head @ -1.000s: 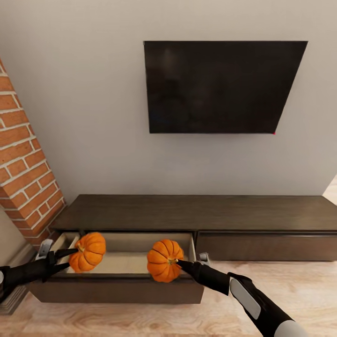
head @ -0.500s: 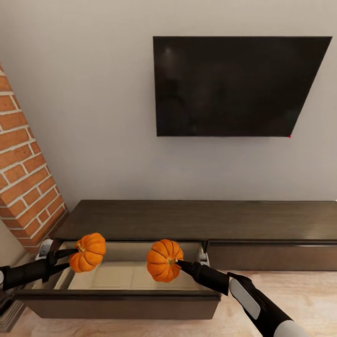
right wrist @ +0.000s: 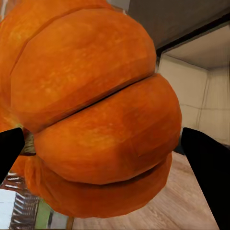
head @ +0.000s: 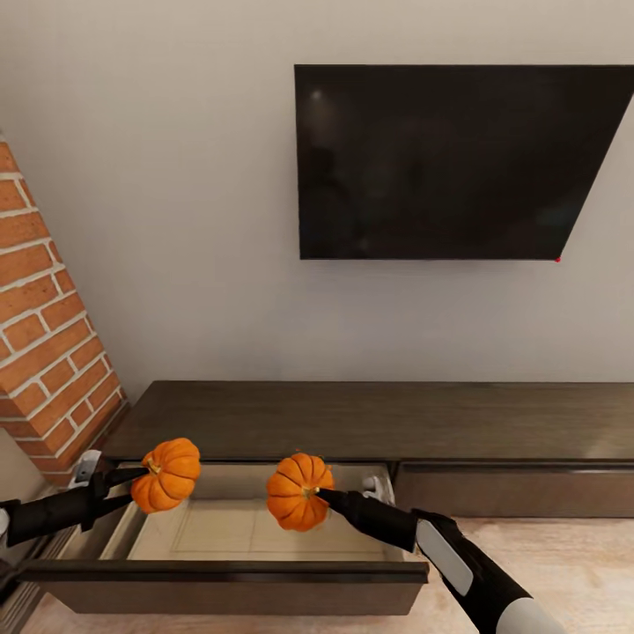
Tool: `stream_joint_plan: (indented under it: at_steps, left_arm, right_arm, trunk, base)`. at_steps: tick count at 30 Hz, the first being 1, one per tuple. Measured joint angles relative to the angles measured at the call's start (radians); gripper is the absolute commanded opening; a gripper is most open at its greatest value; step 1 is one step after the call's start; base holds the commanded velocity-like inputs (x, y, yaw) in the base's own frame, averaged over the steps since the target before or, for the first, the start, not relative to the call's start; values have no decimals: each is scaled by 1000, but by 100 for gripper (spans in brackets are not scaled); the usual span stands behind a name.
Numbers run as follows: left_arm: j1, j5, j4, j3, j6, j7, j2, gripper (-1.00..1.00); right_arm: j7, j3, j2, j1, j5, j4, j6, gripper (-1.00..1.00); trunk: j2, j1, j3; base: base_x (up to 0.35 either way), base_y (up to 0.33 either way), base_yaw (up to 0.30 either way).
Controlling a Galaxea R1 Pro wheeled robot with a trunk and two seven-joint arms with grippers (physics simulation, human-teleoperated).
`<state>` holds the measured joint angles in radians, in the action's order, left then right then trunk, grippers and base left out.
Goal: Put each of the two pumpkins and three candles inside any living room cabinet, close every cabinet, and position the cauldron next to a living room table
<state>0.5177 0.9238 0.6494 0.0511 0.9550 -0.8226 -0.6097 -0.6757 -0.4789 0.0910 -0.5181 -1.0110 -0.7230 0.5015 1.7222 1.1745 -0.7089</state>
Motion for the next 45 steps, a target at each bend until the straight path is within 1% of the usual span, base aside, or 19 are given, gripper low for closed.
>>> stream_joint_plan:
  at_steps: [3, 4, 7, 9, 10, 11, 12, 13, 14, 15, 17, 18, 20, 23, 26, 29, 34, 37, 45]
  left_arm:
    - [0, -6, 7, 8, -2, 6, 2, -100]
    - [0, -10, 8, 10, -1, 11, 5, -100]
    - [0, -41, 12, 15, -4, 45, 18, -100]
    - [0, -72, 27, 18, -7, 100, 42, -100]
    - [1, -75, 41, 17, -6, 138, 54, -100]
    - [1, -77, 55, 17, -7, 184, 66, -100]
    - [1, -80, 73, 16, -11, 260, 86, -100]
    - [1, -91, 85, 15, -16, 314, 103, -100]
    - [1, -89, 98, 14, -19, 366, 121, -100]
    - [1, -82, 109, 14, -26, 418, 142, -100]
    - [1, -83, 123, 12, -57, 513, 185, -100]
    - [1, -81, 125, 12, -66, 534, 194, -100]
    - [1, -78, 129, 12, -98, 603, 222, -100]
    - [1, -75, 132, 12, -124, 664, 252, -100]
    - [2, -77, 132, 10, -135, 683, 262, -100]
    - [2, -78, 127, 9, -169, 690, 265, -100]
    - [1, -80, 121, 8, -197, 723, 266, -100]
    - [2, -77, 121, 8, -211, 735, 273, -100]
    - [1, -76, 92, 13, -246, 740, 301, -100]
  right_arm:
    - [152, 1, -67, -53, -2, 2, 1, -100]
    - [233, -2, -90, -79, 0, 2, -2, -100]
    - [384, -6, -138, -135, -4, 4, 0, -100]
    - [474, -14, -173, -167, -8, 5, -6, -100]
    - [513, -23, -195, -176, -8, 3, -8, -100]
    - [548, -37, -222, -182, -10, 3, -10, -100]
    - [595, -61, -250, -187, -12, 3, -18, -100]
    - [626, -71, -262, -189, -16, 4, -30, -100]
    - [656, -84, -265, -191, -5, 8, -46, -100]
    - [681, -98, -265, -191, -2, 10, -62, -100]
    - [731, -139, -265, -192, -1, 13, -84, -100]
    - [743, -150, -265, -192, -3, 13, -88, -100]
    - [792, -187, -265, -192, -1, 16, -96, -100]
    - [851, -211, -265, -193, -3, 16, -120, -100]
    - [890, -218, -265, -193, -8, 17, -135, -100]
    - [920, -219, -265, -193, -9, 20, -140, -100]
    - [967, -219, -265, -193, -12, 23, -118, -100]
    - [1003, -217, -265, -193, -14, 24, -100, -100]
    - [1032, -217, -265, -193, -19, 25, -79, -100]
  trunk:
    - [0, 0, 0]
    - [0, 0, 0]
    - [0, 0, 0]
    - [0, 0, 0]
    - [0, 0, 0]
    - [0, 0, 0]
    - [0, 0, 0]
    - [0, 0, 0]
    - [0, 0, 0]
    - [0, 0, 0]
    - [0, 0, 0]
    - [0, 0, 0]
    - [0, 0, 0]
    - [0, 0, 0]
    - [0, 0, 0]
    - [0, 0, 0]
    - [0, 0, 0]
    - [0, 0, 0]
    - [0, 0, 0]
  base:
    - [0, 3, 0]
    - [0, 1, 0]
    - [0, 0, 0]
    - [0, 0, 0]
    - [0, 0, 0]
    - [0, 0, 0]
    - [0, 0, 0]
    - [0, 0, 0]
    - [0, 0, 0]
    - [0, 0, 0]
    - [0, 0, 0]
    - [0, 0, 0]
    - [0, 0, 0]
    - [0, 0, 0]
    - [0, 0, 0]
    - [0, 0, 0]
    - [0, 0, 0]
    - [0, 0, 0]
    - [0, 0, 0]
